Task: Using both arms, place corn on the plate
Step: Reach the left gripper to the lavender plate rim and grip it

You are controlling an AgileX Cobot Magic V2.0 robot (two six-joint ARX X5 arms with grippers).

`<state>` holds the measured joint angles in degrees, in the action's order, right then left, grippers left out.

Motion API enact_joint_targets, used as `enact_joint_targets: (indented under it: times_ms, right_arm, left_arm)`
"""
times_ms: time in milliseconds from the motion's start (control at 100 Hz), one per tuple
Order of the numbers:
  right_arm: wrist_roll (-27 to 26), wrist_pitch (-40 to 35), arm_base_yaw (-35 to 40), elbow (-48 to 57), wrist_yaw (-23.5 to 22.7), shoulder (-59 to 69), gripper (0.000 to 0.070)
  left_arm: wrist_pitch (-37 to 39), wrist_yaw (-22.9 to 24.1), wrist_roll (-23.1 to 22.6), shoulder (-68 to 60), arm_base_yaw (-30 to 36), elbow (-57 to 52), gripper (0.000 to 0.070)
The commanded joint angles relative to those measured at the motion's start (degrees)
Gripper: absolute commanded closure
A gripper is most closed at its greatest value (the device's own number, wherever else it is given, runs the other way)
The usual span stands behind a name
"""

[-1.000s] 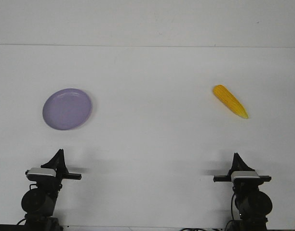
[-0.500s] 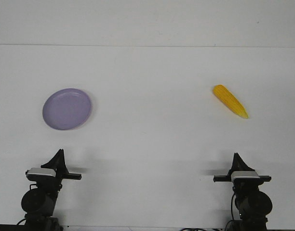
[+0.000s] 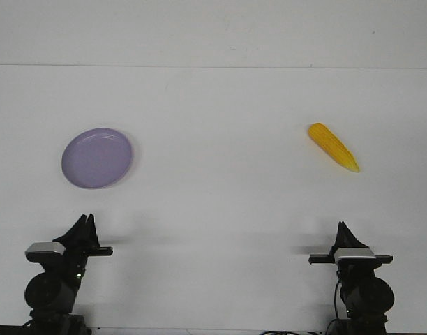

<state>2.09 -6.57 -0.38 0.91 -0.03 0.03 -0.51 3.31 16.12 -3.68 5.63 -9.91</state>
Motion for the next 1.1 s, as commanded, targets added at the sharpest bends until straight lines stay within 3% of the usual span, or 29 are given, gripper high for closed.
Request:
enact_joint_targets:
  times_ms: [0, 270, 460, 740, 1090]
  right_arm:
    - [-0.77, 0.57, 0.04, -0.17, 0.0, 0.02, 0.0683]
    - [-0.77, 0.57, 0.04, -0.17, 0.0, 0.02, 0.0683]
    - [-0.77, 0.57, 0.04, -0.17, 0.0, 0.02, 0.0683]
    - [-0.77, 0.57, 0.04, -0.17, 0.0, 0.02, 0.0683]
    - [-0.77, 0.59, 0.04, -0.17, 0.0, 0.02, 0.0683]
  left_arm:
    - [-0.15, 0.81, 1.49, -2.38, -0.04, -6.67, 0.0298]
    - [-17.94, 6.84, -6.27, -28.13, -1.75, -33.03, 0.023]
    - [-23.76, 5.75, -11.02, -52.43, -10.01, -46.18, 0.0231]
    - [-22.23, -4.87, -7.26, -80.63, -21.46, -58.12, 0.0238]
    - [-15.06, -7.74, -5.75, -97.37, -23.98, -60.96, 0.0244]
